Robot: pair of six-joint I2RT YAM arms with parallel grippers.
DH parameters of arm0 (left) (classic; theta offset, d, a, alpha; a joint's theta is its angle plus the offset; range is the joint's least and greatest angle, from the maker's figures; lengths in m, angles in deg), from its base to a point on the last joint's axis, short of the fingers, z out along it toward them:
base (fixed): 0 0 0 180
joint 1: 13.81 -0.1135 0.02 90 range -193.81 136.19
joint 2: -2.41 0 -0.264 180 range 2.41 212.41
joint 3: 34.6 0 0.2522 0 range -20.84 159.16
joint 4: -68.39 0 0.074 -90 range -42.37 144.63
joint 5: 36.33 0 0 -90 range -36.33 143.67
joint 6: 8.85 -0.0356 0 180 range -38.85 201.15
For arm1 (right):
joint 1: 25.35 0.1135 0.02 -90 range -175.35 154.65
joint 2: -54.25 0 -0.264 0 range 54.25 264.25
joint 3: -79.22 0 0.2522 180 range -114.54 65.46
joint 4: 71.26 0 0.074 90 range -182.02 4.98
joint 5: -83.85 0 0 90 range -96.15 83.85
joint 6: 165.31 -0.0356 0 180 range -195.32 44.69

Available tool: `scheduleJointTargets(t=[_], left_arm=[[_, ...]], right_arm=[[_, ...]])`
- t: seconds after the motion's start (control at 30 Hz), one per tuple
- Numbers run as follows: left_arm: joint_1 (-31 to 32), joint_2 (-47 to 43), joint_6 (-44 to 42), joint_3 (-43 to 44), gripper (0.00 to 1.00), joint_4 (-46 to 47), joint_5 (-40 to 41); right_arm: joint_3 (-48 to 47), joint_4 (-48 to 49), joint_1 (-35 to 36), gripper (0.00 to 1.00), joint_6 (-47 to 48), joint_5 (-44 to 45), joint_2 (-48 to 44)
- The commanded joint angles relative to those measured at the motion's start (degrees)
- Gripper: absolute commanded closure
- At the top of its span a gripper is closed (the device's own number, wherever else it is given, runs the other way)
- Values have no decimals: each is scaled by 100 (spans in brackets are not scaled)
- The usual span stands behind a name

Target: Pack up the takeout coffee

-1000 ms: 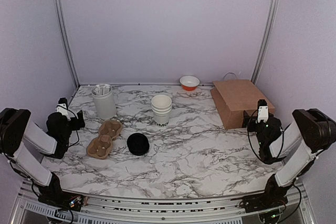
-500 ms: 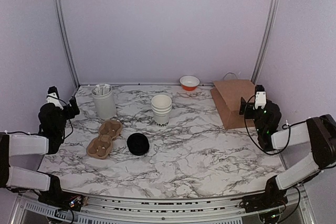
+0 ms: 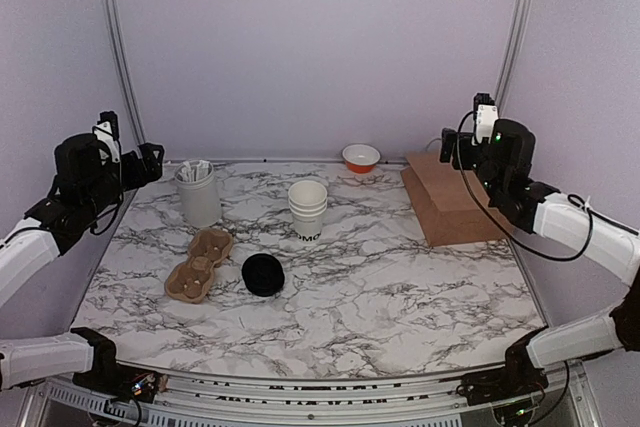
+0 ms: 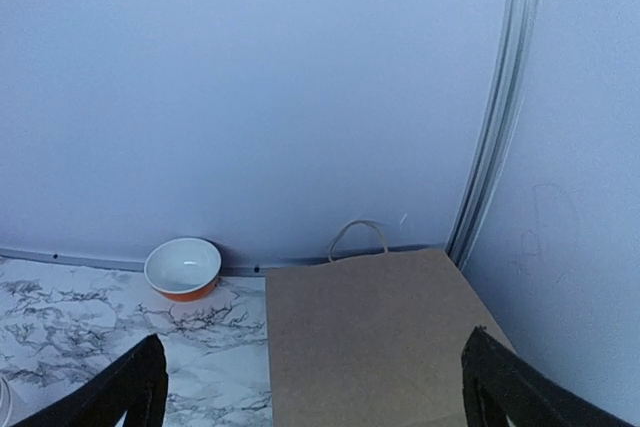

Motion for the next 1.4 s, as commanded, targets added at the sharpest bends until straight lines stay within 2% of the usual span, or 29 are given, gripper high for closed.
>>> scheduleJointTargets(t=[0.0,0.03,0.13,0.2,0.27,0.33,0.5,0.73,1.0,1.23,1.37], left_arm=[[-56,138,412,720,1,-1669,-22],[-103,186,624,787,1,-1812,34],[-324,270,838,733,1,-1658,-472],[-461,246,1209,675,1,-1540,-435],[-557,197,1274,579,1,-1348,-481],[-572,221,1124,566,1,-1246,-640],[-569,313,590,524,1,-1257,-1244],[-133,181,560,239,1,-1160,-1392],[454,166,384,14,1,-758,-1989],[459,181,310,12,1,-776,-2043],[463,163,290,12,1,-775,-2079]], right_arm=[[-702,-1477,-290,0,-374,-75,216],[-788,-1594,-391,0,-496,-317,273],[-882,-1766,-813,0,-961,-863,396],[-979,-1865,-1101,0,-1393,-1545,462],[-1168,-2040,-1119,0,-1505,-1828,630],[-1443,-2356,-908,0,-1444,-1852,891],[-2023,-3089,126,0,-1318,-1295,1513],[-3286,-3867,1071,6,-1533,-1531,2657],[-5115,-4757,1448,28,-1709,-2293,4095],[-5863,-5114,1765,55,-1922,-2269,4636],[-5930,-5096,1854,64,-2046,-2307,4755]])
